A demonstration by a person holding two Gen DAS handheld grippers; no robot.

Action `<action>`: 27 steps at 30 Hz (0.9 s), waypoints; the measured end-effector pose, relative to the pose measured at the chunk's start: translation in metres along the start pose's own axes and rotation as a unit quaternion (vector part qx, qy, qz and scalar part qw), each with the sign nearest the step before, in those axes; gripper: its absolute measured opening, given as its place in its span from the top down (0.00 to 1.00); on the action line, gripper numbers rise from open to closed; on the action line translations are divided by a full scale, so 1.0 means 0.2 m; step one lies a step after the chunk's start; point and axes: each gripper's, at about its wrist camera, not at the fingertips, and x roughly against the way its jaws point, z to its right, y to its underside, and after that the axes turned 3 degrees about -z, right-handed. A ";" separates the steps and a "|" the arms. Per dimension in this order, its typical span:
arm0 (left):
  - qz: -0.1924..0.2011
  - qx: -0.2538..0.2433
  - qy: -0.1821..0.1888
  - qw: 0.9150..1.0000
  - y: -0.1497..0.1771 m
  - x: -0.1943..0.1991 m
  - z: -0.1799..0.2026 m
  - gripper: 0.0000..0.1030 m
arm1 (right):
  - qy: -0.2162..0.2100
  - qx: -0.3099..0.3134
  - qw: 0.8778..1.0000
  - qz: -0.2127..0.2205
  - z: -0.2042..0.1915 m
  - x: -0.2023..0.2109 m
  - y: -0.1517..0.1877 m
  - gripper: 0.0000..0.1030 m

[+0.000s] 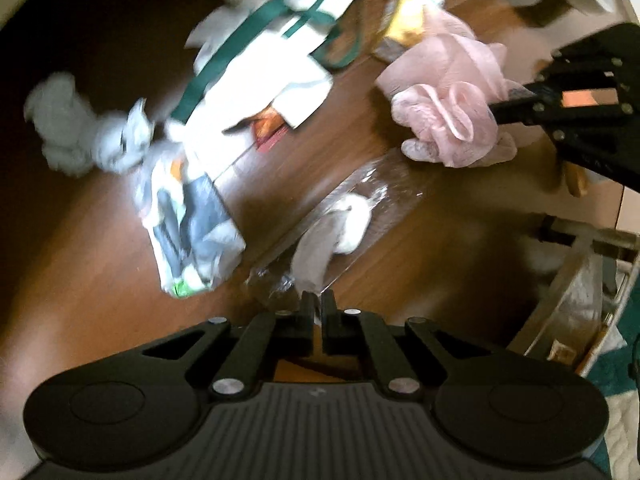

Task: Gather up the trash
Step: 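Grasp the pink mesh bath puff with the right tool, then grasp the white tissue on the clear tray with the left tool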

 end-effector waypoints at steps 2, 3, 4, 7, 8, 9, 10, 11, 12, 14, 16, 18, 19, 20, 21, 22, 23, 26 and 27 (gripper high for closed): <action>0.006 -0.014 -0.011 1.000 -0.01 0.06 0.04 0.98 | 0.002 -0.009 1.000 0.009 0.01 0.08 0.00 0.97; 0.010 -0.017 -0.019 1.000 -0.02 0.09 0.06 0.98 | 0.004 -0.013 1.000 0.014 0.02 0.12 -0.01 0.97; 0.012 -0.020 -0.026 0.999 -0.02 0.11 0.07 0.98 | 0.005 -0.018 1.000 0.018 0.03 0.17 -0.01 0.97; 0.012 -0.021 -0.052 0.998 -0.03 0.16 0.09 0.97 | -0.005 -0.045 0.998 0.038 0.06 0.35 -0.03 0.97; 0.014 -0.021 -0.054 0.998 -0.03 0.17 0.09 0.97 | -0.010 -0.052 0.998 0.046 0.07 0.41 -0.02 0.97; 0.014 -0.017 -0.046 0.999 -0.03 0.17 0.09 0.97 | -0.014 -0.056 0.997 0.056 0.08 0.48 -0.02 0.97; 0.015 -0.006 -0.038 0.999 -0.02 0.17 0.08 0.97 | -0.015 -0.060 0.996 0.067 0.08 0.55 0.00 0.97; 0.017 0.001 -0.035 0.999 -0.02 0.17 0.07 0.97 | -0.017 -0.066 0.995 0.073 0.08 0.60 0.01 0.97; 0.017 0.002 -0.032 0.999 -0.02 0.16 0.07 0.97 | -0.023 -0.074 0.994 0.081 0.09 0.66 0.02 0.97; 0.013 -0.005 -0.031 0.999 -0.01 0.14 0.07 0.95 | -0.030 -0.090 0.991 0.095 0.10 0.74 0.04 0.97; 0.007 -0.014 -0.029 0.999 -0.01 0.11 0.09 0.93 | -0.033 -0.096 0.989 0.106 0.10 0.76 0.05 0.97; 0.010 -0.037 -0.029 0.999 -0.02 0.07 0.12 0.83 | -0.030 -0.091 0.989 0.110 0.11 0.73 0.03 0.97; 0.012 -0.046 -0.030 0.998 -0.02 0.05 0.13 0.69 | -0.030 -0.092 0.989 0.109 0.12 0.71 0.02 0.97; 0.014 -0.054 -0.029 0.998 -0.03 0.03 0.14 0.52 | -0.033 -0.096 0.989 0.104 0.14 0.67 0.01 0.97; 0.017 -0.059 -0.028 0.998 -0.05 0.01 0.16 0.45 | -0.037 -0.103 0.989 0.097 0.16 0.64 0.00 0.97; 0.021 -0.062 -0.030 0.997 -0.07 -0.02 0.16 0.42 | -0.041 -0.111 0.989 0.092 0.17 0.61 -0.02 0.97; 0.022 -0.063 -0.028 0.997 -0.09 -0.05 0.17 0.42 | -0.045 -0.115 0.988 0.090 0.18 0.59 -0.03 0.97; 0.028 -0.054 -0.020 0.998 -0.13 -0.10 0.16 0.42 | -0.050 -0.116 0.988 0.093 0.20 0.57 -0.05 0.97; 0.030 -0.043 -0.006 0.999 -0.14 -0.12 0.15 0.42 | -0.053 -0.120 0.987 0.093 0.21 0.56 -0.05 0.97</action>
